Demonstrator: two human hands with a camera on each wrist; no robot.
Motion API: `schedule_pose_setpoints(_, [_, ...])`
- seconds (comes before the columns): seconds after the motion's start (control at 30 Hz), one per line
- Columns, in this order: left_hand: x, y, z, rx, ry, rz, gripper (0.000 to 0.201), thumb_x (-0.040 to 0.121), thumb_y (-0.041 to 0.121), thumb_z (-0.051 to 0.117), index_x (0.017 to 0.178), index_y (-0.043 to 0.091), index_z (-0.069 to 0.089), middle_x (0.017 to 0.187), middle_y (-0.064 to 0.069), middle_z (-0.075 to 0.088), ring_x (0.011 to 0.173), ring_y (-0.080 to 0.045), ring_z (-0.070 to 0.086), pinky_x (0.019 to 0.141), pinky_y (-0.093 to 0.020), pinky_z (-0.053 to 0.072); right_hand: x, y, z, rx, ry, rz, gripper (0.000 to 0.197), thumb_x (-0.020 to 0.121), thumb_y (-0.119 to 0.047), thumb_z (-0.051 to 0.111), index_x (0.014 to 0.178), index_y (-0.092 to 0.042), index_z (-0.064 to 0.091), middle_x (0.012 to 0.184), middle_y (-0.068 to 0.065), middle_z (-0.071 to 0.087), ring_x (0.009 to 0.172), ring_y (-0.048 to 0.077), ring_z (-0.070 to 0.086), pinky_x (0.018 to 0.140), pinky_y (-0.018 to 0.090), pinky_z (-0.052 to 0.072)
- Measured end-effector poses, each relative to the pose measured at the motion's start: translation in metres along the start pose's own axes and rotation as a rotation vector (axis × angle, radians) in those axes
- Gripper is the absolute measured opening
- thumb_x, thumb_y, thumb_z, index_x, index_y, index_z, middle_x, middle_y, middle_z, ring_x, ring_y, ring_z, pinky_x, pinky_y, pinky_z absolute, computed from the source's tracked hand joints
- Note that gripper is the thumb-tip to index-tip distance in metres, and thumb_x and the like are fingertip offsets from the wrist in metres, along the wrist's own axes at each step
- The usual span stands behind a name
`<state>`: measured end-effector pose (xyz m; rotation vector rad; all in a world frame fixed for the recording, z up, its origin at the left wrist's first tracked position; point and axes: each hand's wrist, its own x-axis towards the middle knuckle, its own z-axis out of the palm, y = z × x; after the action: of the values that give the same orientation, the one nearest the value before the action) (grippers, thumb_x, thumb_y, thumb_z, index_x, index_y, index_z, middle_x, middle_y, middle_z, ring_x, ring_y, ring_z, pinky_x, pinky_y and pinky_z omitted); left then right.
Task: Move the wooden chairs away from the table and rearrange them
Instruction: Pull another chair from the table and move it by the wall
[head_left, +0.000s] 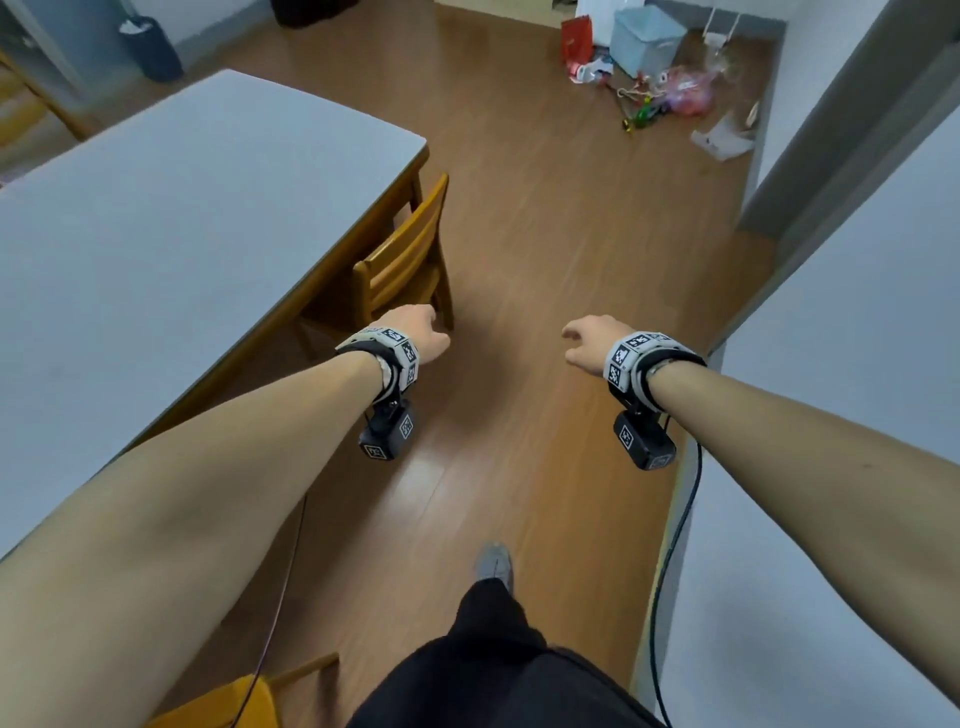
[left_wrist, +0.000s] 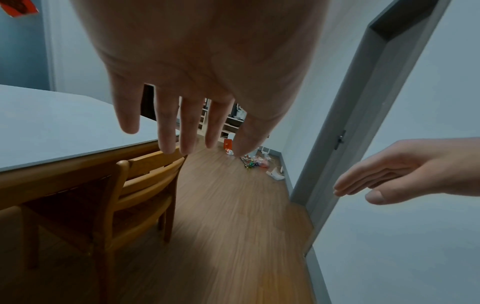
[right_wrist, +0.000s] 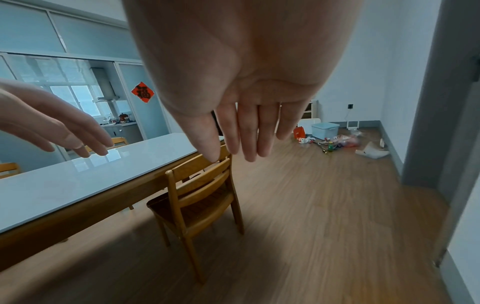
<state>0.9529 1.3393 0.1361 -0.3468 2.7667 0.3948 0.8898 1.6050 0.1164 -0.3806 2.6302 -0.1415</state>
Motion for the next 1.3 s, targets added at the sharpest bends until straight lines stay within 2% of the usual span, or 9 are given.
schedule_pose_setpoints(0.33, [0.184,0.012,-0.056,0.005,-0.018,-0.087,0.042,0.088,0.040,0.051,0.124,0.019,0.059,0.115,-0.004,0.064,0.097,-0.023,0.062,0.077,-0.033,0.048,0.207,0.010,-0.088,-0.009,-0.007,-0.080,0.054,0.087,-0.028,0.054,0.141,-0.027,0.054,0.139,0.002,0.059,0.122,0.028,0.058,0.100,0.037,0.048])
schedule_pose_setpoints(0.47, [0.255,0.005,-0.061,-0.052,-0.014,-0.220,0.039,0.088,0.040,0.051,0.119,0.018,0.060,0.102,-0.002,0.063,0.087,-0.020,0.062,0.077,-0.035,0.054,0.302,0.001,-0.111,-0.044,-0.036,-0.171,0.054,0.086,-0.028,0.054,0.140,-0.029,0.054,0.139,0.002,0.059,0.121,0.029,0.059,0.098,0.037,0.049])
schedule_pose_setpoints(0.57, [0.298,-0.002,-0.057,-0.115,-0.009,-0.327,0.038,0.088,0.037,0.054,0.120,0.017,0.061,0.100,-0.001,0.061,0.086,-0.019,0.059,0.074,-0.032,0.051,0.368,-0.010,-0.122,-0.097,-0.096,-0.260,0.054,0.088,-0.029,0.054,0.141,-0.028,0.053,0.139,0.002,0.059,0.121,0.029,0.058,0.097,0.037,0.049])
schedule_pose_setpoints(0.73, [0.337,-0.017,-0.049,-0.184,-0.049,-0.497,0.043,0.085,0.035,0.055,0.124,0.018,0.059,0.112,-0.006,0.065,0.097,-0.027,0.062,0.087,-0.038,0.052,0.442,-0.038,-0.141,-0.210,-0.212,-0.399,0.054,0.088,-0.026,0.053,0.142,-0.026,0.052,0.138,0.005,0.060,0.119,0.031,0.059,0.097,0.040,0.051])
schedule_pose_setpoints(0.9, [0.387,-0.052,-0.047,-0.286,-0.041,-0.599,0.048,0.081,0.030,0.059,0.127,0.016,0.058,0.113,-0.007,0.063,0.095,-0.027,0.063,0.083,-0.038,0.054,0.511,-0.086,-0.160,-0.242,-0.219,-0.498,0.053,0.092,-0.024,0.053,0.145,-0.024,0.050,0.142,0.003,0.056,0.123,0.028,0.057,0.097,0.037,0.049])
schedule_pose_setpoints(1.03, [0.443,-0.079,-0.027,-0.360,-0.091,-0.593,0.070,0.076,0.035,0.067,0.142,0.023,0.047,0.129,-0.006,0.057,0.109,-0.027,0.059,0.089,-0.041,0.053,0.563,-0.121,-0.151,-0.211,-0.194,-0.555,0.051,0.092,-0.022,0.054,0.143,-0.025,0.051,0.140,0.003,0.057,0.123,0.028,0.057,0.099,0.039,0.048])
schedule_pose_setpoints(1.1, [0.463,-0.084,-0.012,-0.374,-0.123,-0.592,0.065,0.077,0.035,0.067,0.139,0.024,0.049,0.125,-0.005,0.058,0.106,-0.026,0.059,0.088,-0.041,0.053,0.585,-0.131,-0.140,-0.177,-0.189,-0.591,0.052,0.092,-0.019,0.056,0.144,-0.023,0.049,0.145,0.004,0.052,0.129,0.028,0.052,0.104,0.040,0.044])
schedule_pose_setpoints(1.2, [0.475,-0.081,0.010,-0.356,-0.108,-0.636,0.057,0.080,0.035,0.064,0.135,0.027,0.052,0.116,-0.002,0.061,0.105,-0.026,0.057,0.094,-0.041,0.044,0.611,-0.141,-0.130,-0.241,-0.227,-0.676,0.061,0.091,-0.018,0.061,0.149,-0.021,0.042,0.152,0.002,0.044,0.137,0.025,0.044,0.111,0.040,0.038])
schedule_pose_setpoints(1.3, [0.483,-0.077,0.026,-0.338,-0.043,-0.698,0.059,0.081,0.032,0.061,0.138,0.027,0.050,0.121,-0.001,0.062,0.113,-0.027,0.055,0.104,-0.045,0.034,0.638,-0.148,-0.126,-0.385,-0.264,-0.798,0.062,0.088,-0.017,0.065,0.147,-0.015,0.045,0.149,0.004,0.046,0.136,0.026,0.044,0.112,0.037,0.036])
